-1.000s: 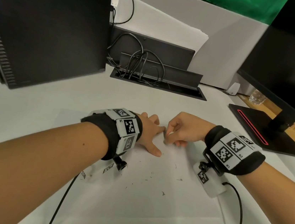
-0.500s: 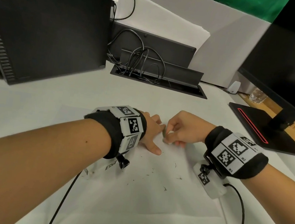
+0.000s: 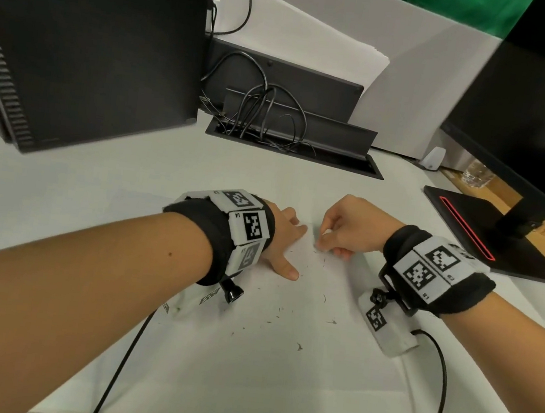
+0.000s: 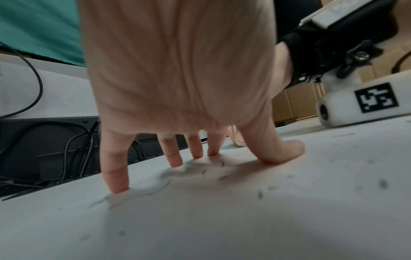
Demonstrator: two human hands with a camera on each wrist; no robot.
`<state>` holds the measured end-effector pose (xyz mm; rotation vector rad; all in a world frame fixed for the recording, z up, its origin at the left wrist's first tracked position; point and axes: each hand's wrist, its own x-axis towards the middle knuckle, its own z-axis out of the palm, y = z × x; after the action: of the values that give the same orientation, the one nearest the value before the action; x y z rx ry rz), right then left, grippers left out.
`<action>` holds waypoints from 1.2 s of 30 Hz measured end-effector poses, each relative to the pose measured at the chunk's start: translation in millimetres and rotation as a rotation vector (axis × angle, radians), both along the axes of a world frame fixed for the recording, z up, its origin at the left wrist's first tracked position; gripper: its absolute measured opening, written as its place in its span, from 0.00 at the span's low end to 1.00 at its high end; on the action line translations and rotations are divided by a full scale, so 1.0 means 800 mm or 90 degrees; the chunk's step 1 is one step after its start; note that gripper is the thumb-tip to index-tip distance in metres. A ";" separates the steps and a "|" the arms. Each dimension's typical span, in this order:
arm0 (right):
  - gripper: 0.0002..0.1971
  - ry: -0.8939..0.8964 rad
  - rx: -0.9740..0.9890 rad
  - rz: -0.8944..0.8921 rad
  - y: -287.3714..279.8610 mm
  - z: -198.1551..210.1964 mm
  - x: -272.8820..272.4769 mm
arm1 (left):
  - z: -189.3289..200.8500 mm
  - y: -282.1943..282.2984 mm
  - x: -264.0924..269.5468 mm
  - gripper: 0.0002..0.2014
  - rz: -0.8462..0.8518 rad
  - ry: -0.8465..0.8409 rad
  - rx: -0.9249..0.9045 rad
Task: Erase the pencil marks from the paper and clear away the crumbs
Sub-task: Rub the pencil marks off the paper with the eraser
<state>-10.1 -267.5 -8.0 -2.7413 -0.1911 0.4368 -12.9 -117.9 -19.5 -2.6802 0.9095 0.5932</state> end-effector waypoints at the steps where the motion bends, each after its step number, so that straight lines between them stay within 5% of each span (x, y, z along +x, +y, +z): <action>1: 0.03 0.012 0.007 0.019 0.005 -0.001 -0.003 | 0.000 0.000 0.000 0.44 -0.001 -0.002 0.001; 36: 0.05 -0.012 -0.021 -0.024 -0.012 -0.002 -0.004 | 0.001 -0.002 -0.001 0.44 0.001 0.003 0.008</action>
<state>-13.2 -276.9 -9.3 -2.7774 -0.1381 0.4086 -13.4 -119.2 -18.8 -2.6694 0.9019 0.6031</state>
